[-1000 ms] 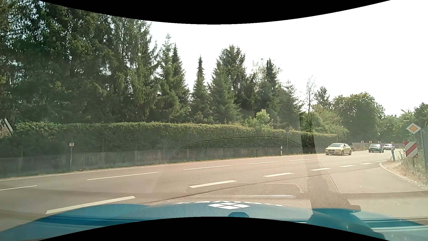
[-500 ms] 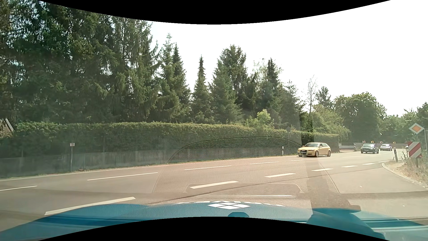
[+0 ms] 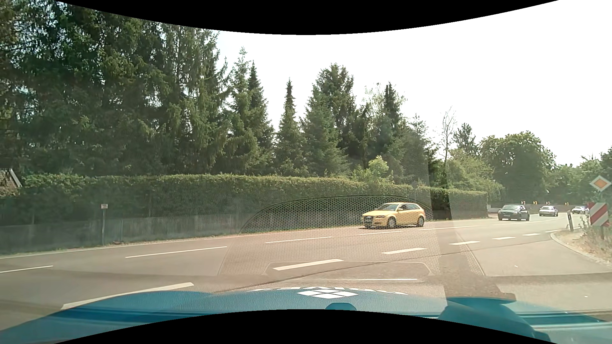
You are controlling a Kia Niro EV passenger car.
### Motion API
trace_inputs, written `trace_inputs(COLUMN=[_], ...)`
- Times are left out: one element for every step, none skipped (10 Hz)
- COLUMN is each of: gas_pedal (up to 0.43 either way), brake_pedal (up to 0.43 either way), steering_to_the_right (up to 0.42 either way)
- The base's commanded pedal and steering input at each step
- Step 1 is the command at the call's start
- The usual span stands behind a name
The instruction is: Follow the waypoints while adhering to traffic rules and regulations
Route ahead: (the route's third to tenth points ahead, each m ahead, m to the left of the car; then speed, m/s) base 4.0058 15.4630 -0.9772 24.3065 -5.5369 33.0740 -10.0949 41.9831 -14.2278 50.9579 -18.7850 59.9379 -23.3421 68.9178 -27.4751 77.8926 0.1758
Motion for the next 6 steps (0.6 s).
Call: trace_inputs(gas_pedal=[0.0, 0.0, 0.0, 0.0, 0.0, 0.0], brake_pedal=[0.0, 0.0, 0.0, 0.0, 0.0, 0.0], steering_to_the_right=[-0.289, -0.29, -0.29, -0.29, -0.29, -0.292])
